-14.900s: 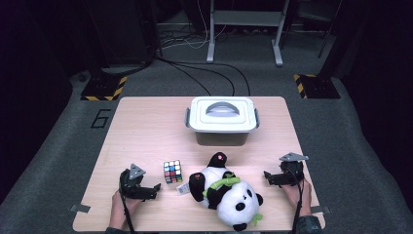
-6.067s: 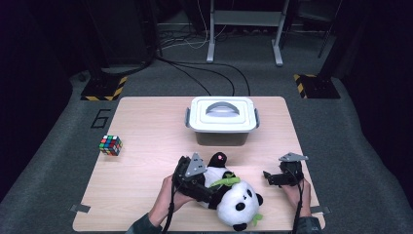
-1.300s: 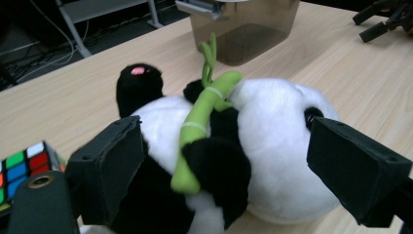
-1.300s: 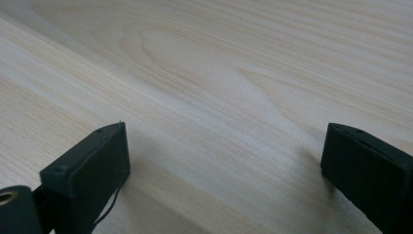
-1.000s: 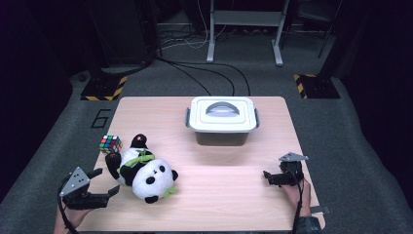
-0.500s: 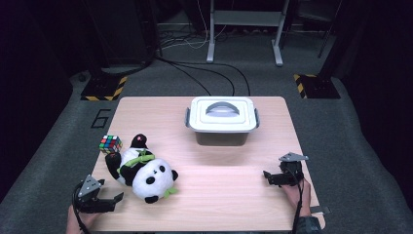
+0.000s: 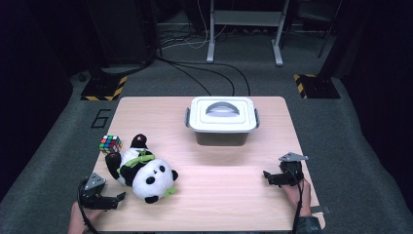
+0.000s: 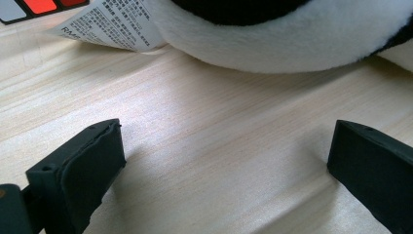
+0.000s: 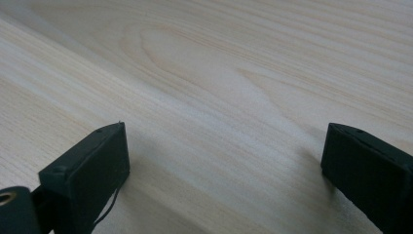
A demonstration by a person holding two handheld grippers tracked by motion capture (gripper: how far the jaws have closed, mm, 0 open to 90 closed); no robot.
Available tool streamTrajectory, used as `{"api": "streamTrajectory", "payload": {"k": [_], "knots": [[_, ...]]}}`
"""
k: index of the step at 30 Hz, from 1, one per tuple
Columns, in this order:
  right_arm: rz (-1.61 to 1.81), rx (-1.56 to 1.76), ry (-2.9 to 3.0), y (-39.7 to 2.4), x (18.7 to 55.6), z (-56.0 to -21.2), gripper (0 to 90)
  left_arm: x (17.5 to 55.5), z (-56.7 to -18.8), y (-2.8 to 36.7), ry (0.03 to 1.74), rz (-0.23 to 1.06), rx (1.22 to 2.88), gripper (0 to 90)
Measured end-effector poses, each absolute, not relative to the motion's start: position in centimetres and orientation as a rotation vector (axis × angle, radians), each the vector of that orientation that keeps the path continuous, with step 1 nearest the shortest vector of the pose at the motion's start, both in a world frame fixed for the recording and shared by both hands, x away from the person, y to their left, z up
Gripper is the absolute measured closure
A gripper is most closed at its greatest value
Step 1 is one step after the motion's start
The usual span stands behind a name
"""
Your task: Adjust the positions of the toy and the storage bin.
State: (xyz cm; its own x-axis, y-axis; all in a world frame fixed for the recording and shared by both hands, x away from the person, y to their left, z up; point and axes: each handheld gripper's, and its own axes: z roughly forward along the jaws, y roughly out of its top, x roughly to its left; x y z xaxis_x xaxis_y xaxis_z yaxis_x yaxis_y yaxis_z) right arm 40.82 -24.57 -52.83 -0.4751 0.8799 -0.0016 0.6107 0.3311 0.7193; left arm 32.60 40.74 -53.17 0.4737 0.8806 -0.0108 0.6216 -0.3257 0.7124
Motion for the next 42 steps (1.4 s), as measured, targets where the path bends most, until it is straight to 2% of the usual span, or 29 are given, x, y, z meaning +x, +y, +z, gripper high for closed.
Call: {"api": "streamTrajectory", "payload": {"k": [14, 28, 38, 42], "knots": [[0.99, 1.411, 2.218, -24.8, 41.2, -52.0, 1.4, 32.7, -53.2, 40.6, 1.233, 0.52, 2.059, 0.0], [1.061, 1.315, 2.153, -22.8, 43.6, -45.5, 5.1, 32.7, -53.3, 40.5, 1.214, 0.511, 2.067, 0.0], [1.136, 1.321, 2.07, -22.7, 46.6, -43.1, 18.4, 32.7, -53.2, 40.6, 1.218, 0.499, 2.074, 0.0], [1.135, 1.314, 2.036, -22.4, 48.1, -42.1, 33.6, 32.7, -53.2, 40.6, 1.218, 0.498, 2.075, 0.0]]}}
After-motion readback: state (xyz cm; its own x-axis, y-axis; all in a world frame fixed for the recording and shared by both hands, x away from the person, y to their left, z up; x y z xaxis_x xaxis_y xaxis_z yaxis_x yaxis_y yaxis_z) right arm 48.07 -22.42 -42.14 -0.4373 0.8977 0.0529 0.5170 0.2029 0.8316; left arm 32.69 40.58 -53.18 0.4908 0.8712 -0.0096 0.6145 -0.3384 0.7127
